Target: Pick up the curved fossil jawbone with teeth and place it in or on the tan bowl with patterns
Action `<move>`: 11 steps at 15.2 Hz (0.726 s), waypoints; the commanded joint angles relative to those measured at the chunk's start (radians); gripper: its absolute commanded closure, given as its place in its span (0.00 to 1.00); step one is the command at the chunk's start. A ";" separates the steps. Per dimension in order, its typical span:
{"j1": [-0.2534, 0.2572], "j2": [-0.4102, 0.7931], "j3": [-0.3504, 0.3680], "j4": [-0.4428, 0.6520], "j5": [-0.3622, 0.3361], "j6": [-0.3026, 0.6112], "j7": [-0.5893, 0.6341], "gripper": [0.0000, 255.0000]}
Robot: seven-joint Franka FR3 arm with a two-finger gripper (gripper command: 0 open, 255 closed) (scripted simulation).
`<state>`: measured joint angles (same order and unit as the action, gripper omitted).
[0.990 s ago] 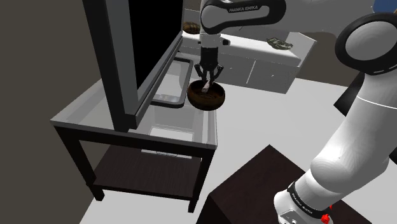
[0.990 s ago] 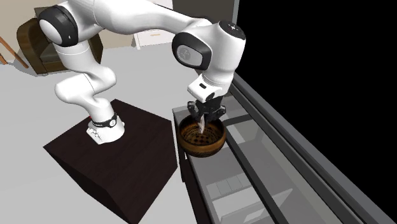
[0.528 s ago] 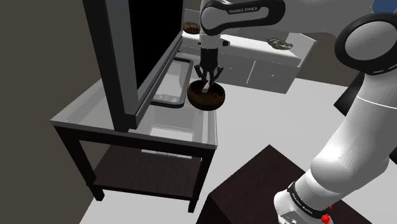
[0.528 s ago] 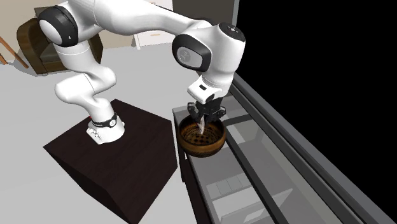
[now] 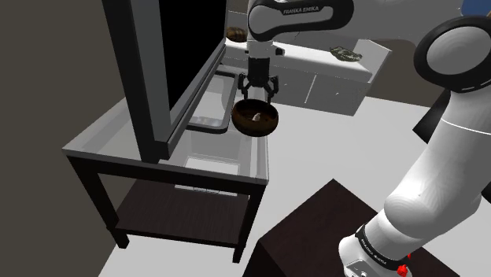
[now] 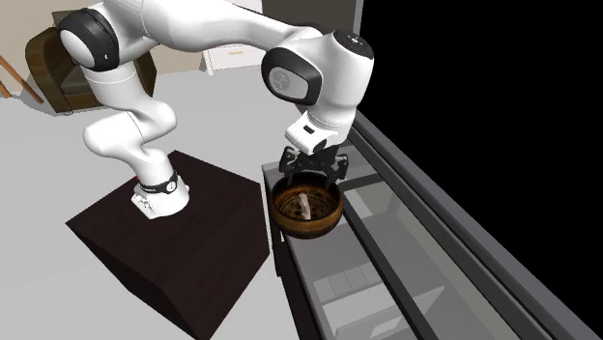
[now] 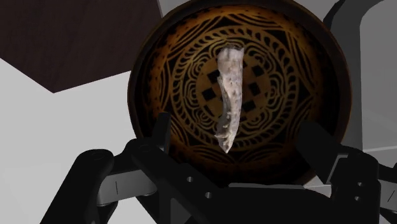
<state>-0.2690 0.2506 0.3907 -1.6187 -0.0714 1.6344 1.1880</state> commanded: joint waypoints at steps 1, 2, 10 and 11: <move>0.005 0.014 0.000 0.068 -0.004 -0.055 0.001 0.00; 0.009 0.025 0.001 0.115 -0.008 -0.092 0.003 0.00; 0.013 0.035 0.002 0.155 -0.011 -0.122 0.004 0.00; 0.013 0.035 0.002 0.154 -0.011 -0.122 0.004 0.00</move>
